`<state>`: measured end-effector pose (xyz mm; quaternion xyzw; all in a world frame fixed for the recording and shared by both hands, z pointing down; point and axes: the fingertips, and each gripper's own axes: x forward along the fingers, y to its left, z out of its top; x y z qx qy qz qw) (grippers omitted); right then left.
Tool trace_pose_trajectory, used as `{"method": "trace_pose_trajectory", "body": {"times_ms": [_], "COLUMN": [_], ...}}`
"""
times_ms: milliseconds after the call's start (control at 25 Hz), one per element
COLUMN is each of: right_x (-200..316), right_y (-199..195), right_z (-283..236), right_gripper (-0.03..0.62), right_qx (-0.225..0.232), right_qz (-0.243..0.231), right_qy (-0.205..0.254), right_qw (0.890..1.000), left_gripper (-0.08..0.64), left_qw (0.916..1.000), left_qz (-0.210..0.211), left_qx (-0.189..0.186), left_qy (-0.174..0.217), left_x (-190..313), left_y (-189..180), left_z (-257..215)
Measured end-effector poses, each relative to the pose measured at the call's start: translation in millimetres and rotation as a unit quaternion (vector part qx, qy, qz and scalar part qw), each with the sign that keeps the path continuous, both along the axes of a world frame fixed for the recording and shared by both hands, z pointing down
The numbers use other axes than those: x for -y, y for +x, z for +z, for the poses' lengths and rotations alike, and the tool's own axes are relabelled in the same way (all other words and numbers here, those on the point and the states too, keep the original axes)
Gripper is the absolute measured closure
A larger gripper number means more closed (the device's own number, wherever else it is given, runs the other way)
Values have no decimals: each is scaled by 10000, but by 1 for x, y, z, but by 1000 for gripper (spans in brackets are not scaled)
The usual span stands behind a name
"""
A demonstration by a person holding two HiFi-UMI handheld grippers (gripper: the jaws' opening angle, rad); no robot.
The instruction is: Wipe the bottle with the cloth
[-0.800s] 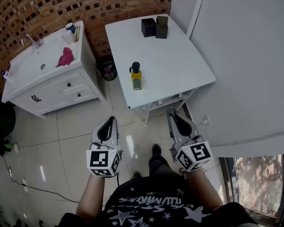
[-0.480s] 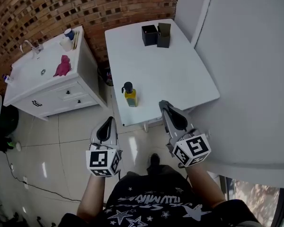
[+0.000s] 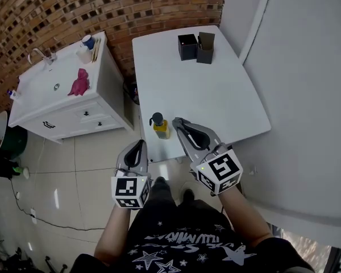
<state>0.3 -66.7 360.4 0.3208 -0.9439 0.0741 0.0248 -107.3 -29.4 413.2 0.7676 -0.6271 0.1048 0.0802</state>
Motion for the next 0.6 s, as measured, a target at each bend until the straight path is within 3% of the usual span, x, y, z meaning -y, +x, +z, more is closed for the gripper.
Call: {"method": "trace_pose_trajectory", "body": {"times_ms": [240,440,600], "right_x": [15,29,28], "right_y": [-29,-57,-71], "right_z": [-15,-2,0], "right_gripper": [557,558,558], "right_qx": [-118,-644,-1041], "right_qz": [-57,-111,-95], "right_qy": [168,11,192], "right_qw": [9998,9979,9943], "left_gripper": [555,555,555], "left_qw": [9990,9970,9952], "left_qz": [404,699,862], "left_qx": [37,-60,-195], "left_qy": [-180,-315,-408], "left_x": [19,32,36], "left_y": [1,1,4], "left_z": [12,18,23]}}
